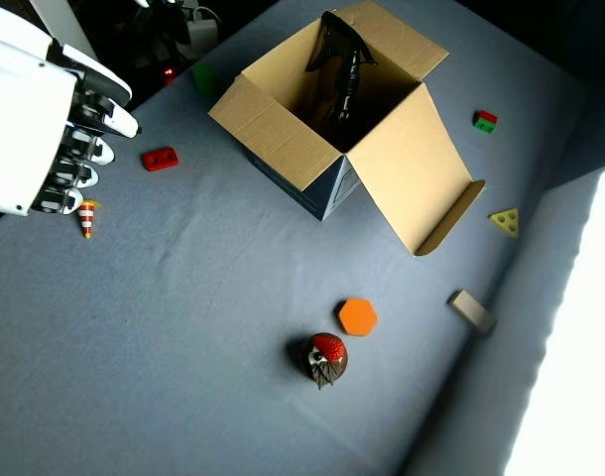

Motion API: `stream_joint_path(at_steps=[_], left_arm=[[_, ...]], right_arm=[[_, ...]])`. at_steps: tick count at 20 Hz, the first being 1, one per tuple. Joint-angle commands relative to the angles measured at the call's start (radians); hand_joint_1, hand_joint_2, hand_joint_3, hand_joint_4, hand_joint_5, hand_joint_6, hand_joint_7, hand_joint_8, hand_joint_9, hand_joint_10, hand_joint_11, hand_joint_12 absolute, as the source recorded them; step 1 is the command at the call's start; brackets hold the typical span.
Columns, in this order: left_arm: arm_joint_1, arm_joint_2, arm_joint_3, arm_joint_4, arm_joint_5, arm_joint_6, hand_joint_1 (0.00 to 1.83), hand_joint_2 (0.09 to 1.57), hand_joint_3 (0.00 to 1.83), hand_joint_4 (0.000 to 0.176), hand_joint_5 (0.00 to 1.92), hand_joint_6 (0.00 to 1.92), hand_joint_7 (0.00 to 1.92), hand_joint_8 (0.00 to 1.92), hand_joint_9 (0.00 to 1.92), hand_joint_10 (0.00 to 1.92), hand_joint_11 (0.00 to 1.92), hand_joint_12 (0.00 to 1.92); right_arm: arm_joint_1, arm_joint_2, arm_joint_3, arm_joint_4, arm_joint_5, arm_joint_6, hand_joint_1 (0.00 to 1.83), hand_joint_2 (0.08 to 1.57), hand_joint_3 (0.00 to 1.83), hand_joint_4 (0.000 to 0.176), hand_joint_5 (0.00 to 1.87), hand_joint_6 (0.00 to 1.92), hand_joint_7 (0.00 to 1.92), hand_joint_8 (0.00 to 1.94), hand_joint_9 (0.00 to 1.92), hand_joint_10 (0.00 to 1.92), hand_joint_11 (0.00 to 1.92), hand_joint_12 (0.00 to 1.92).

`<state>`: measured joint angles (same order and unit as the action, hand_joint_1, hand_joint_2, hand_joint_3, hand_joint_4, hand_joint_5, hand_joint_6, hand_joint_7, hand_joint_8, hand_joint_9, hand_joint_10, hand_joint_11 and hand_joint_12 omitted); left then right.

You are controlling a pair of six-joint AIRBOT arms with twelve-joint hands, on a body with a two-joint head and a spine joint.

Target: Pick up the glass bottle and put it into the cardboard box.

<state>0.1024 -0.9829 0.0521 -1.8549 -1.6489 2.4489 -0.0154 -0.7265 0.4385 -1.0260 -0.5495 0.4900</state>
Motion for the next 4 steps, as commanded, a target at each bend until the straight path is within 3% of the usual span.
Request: stream_joint_path(at_steps=[1,4], left_arm=[[-0.016,-0.003,0.005,0.104,-0.011,0.000,0.46,1.50,0.00,0.176,1.24,1.92,1.32,1.92,1.32,1.92,1.25,1.92],[-0.025,-0.003,0.007,0.104,-0.011,0.000,0.46,1.50,0.00,0.176,1.24,1.92,1.32,1.92,1.32,1.92,1.25,1.92]], right_arm=[[0.011,0.005,-0.007,-0.048,0.037,0.009,0.44,1.57,0.07,0.176,1.36,1.92,1.47,1.94,1.53,1.92,1.56,1.92],[0.008,0.006,-0.008,-0.054,0.036,0.009,0.44,1.57,0.07,0.176,1.35,1.92,1.47,1.94,1.53,1.92,1.57,1.92]])
